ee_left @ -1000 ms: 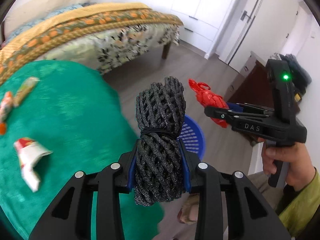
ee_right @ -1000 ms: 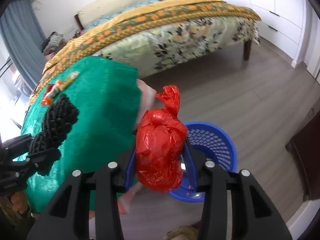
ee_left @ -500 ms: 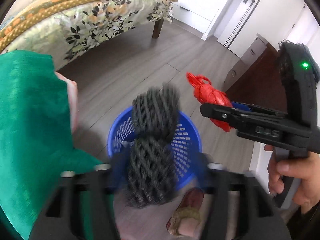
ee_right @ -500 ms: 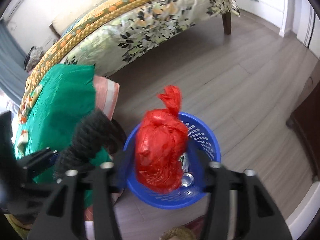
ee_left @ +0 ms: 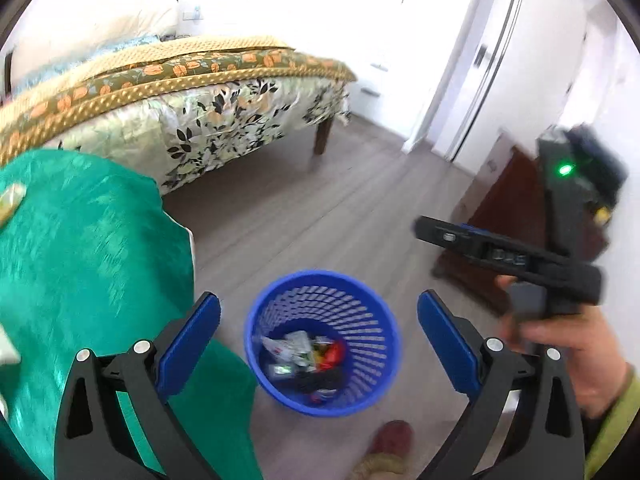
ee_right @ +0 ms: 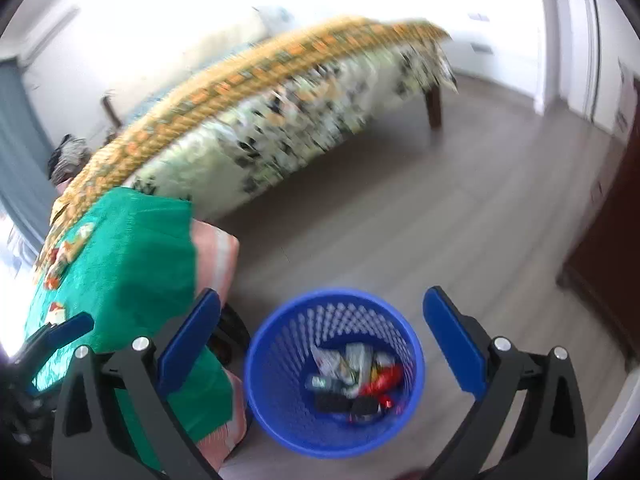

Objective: Collect trash
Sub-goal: 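Swing both open tools back over the table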

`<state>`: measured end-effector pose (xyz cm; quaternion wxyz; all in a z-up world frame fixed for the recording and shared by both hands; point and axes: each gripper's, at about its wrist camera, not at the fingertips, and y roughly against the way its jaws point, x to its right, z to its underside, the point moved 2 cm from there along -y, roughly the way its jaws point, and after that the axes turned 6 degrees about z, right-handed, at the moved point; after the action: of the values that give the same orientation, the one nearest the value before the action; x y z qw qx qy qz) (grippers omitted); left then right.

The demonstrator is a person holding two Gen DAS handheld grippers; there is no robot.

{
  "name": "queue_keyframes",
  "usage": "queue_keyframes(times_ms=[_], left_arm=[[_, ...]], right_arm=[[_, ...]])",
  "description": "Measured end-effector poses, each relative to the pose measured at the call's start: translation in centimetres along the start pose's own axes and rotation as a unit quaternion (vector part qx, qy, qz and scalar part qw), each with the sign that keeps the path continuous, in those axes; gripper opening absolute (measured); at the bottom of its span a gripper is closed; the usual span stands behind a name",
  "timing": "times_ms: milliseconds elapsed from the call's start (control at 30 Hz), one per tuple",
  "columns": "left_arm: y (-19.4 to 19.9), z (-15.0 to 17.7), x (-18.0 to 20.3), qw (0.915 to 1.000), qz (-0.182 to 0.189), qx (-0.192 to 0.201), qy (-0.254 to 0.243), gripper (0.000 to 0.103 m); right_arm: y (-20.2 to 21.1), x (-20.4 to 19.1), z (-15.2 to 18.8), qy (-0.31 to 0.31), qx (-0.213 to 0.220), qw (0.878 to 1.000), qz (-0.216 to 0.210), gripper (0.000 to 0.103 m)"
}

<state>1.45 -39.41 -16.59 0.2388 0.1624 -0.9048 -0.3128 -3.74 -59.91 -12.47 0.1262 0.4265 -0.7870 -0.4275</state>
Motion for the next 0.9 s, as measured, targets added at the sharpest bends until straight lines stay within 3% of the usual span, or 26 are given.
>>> queue_keyframes(times_ms=[133,300,367,533,600,700,900], left_arm=[[3.6,2.2,-2.1,0.9988,0.000,-0.040,0.029,0.098],[9.3,4.7,-5.6,0.9923,-0.117,-0.041,0.011,0.098],[11.2,5.6,-7.3,0.9902,-0.134,-0.037,0.014,0.098],[16.4,7.4,-13.8,0.9833,-0.170,-0.026,0.058,0.098],[18.1,7.8,-16.5,0.9749,-0.212,-0.026,0.063,0.098],[20.0,8.2,-20.8,0.9614,-0.264,-0.031,0.070,0.098],[21.7,10.1,-27.8,0.9459,-0.296,-0.052,0.121,0.098]], right_arm=[[1.9,-4.2,0.4,0.046,0.040,0.998,-0.030,0.098],[3.3,-9.4,1.9,0.085,0.058,0.993,-0.052,0.098],[3.7,-11.9,3.0,0.098,0.061,0.990,-0.077,0.098],[3.1,-20.1,6.7,0.136,0.015,0.982,-0.133,0.098],[2.9,-23.0,8.0,0.160,-0.003,0.976,-0.148,0.098],[2.4,-28.0,10.2,0.209,-0.033,0.965,-0.154,0.098],[0.0,-34.0,11.3,0.260,-0.082,0.952,-0.137,0.098]])
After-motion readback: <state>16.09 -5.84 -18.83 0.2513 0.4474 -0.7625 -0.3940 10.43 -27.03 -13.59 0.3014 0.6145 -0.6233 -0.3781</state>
